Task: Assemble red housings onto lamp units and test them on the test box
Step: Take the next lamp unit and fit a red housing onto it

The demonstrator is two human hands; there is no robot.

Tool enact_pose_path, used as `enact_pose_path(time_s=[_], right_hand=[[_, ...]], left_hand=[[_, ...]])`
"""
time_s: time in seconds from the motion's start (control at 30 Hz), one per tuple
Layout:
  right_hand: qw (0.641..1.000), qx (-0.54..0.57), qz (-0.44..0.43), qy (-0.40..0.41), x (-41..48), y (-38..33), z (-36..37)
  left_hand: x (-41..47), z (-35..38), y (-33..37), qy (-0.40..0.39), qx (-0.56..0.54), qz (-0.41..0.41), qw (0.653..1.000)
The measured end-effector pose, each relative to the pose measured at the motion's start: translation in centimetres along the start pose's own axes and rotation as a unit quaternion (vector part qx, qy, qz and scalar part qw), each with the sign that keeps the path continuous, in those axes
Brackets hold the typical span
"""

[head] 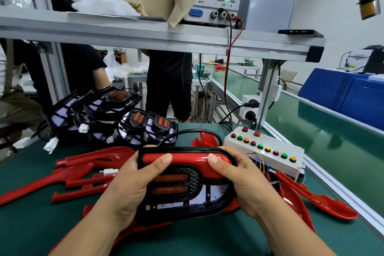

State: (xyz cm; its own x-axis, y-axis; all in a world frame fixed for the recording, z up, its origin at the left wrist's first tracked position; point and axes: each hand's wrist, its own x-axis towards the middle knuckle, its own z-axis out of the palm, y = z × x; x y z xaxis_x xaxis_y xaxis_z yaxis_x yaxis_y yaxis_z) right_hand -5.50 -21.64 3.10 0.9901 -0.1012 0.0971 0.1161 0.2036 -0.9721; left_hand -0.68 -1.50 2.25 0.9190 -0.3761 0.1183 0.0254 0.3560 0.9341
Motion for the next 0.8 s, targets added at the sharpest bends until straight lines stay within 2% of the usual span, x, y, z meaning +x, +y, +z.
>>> enact_pose_path(time_s=[0.13,0.47,0.6,0.73,0.8], right_hand=[[0.999,-0.038,-0.025,0.008,0.0,0.2,0.2],[1.0,0.0,-0.031,0.002,0.4,0.7,0.3],[1.0,-0.003,0.004,0.016,0.4,0.9,0.5],[0.997,0.021,0.073,-0.01,0.3,0.5,-0.2],[0.995,0.048,0.08,-0.023,0.3,0.4,-0.6]], left_hand=[[-0.1,0.2,0.1,0.007,0.012,0.011,1.0],[0.2,0.2,0.0,0.019,0.025,0.021,0.999],[0.5,0.0,-0.1,0.031,0.03,-0.016,0.999],[0.8,-1.0,0.4,0.023,0.03,-0.098,0.994],[1.0,-1.4,0.4,0.022,0.017,-0.119,0.992]])
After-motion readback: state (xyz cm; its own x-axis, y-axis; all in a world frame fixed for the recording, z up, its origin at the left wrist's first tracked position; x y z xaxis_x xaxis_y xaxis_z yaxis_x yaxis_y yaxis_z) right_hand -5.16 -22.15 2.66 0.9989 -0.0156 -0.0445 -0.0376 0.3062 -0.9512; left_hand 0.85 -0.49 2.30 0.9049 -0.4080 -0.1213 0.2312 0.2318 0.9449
